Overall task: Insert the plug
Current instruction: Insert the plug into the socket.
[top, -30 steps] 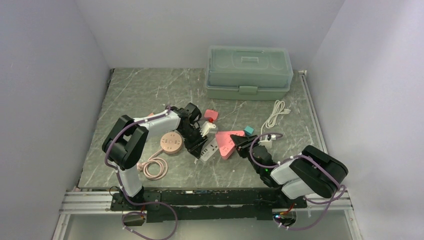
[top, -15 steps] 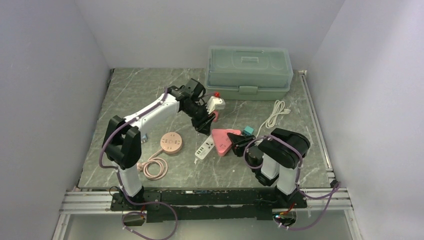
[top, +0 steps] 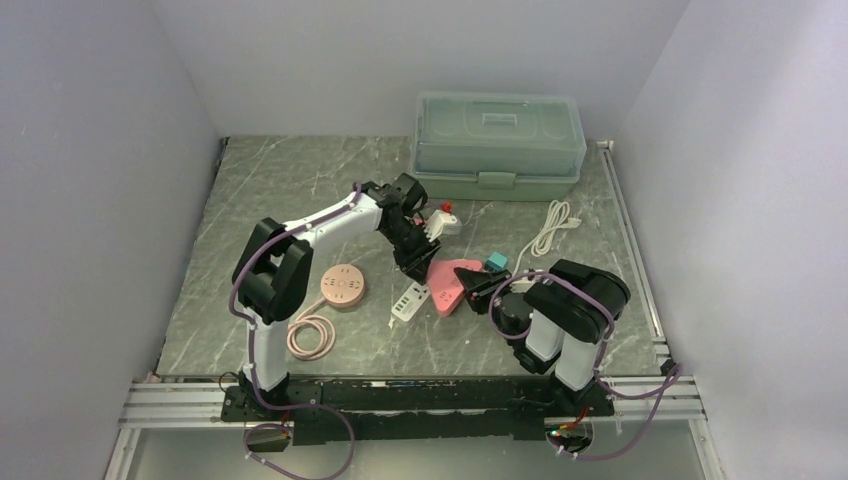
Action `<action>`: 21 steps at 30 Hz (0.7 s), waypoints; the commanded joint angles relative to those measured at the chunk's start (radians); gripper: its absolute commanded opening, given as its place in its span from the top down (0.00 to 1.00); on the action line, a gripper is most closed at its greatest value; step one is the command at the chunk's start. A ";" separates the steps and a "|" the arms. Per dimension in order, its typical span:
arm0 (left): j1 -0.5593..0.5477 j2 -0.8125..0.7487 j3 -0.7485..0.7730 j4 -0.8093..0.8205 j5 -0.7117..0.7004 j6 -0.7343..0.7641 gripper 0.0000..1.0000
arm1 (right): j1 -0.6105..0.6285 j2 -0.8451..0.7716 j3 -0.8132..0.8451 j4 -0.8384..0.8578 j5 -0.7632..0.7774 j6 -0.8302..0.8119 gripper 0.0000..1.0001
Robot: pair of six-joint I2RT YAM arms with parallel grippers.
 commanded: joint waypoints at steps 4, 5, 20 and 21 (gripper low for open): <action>-0.003 -0.005 0.054 0.017 0.023 -0.023 0.64 | 0.000 0.060 -0.083 -0.023 -0.010 -0.134 1.00; -0.003 0.004 0.069 0.006 0.026 -0.026 0.65 | 0.000 0.081 -0.084 0.003 -0.014 -0.130 1.00; -0.037 0.071 0.100 0.037 -0.040 -0.028 0.78 | -0.002 0.232 -0.073 0.154 -0.041 -0.140 1.00; -0.037 0.073 0.095 0.032 -0.045 -0.025 0.79 | -0.002 0.227 -0.075 0.155 -0.039 -0.145 1.00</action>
